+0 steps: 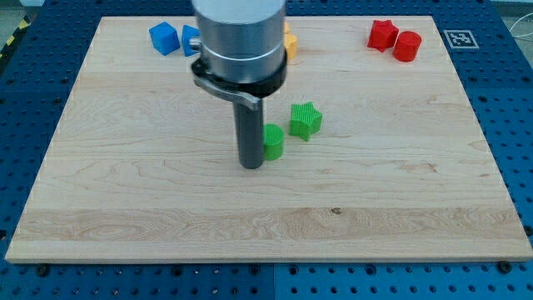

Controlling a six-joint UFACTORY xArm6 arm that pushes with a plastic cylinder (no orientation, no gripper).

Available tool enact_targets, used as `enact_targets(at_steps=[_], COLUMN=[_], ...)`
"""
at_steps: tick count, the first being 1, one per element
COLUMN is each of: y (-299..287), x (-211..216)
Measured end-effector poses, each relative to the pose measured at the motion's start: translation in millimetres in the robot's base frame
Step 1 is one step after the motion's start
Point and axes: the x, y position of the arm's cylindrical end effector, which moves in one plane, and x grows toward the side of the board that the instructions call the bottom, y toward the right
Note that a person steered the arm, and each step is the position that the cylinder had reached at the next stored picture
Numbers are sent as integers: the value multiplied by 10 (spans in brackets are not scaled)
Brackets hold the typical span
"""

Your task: Push the blue triangle above the blue cube

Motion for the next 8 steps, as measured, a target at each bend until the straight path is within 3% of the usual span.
enact_targets(at_steps=[2,4,6,8], y=[119,454,-318,-517], x=[-440,-615,-1032,-1721])
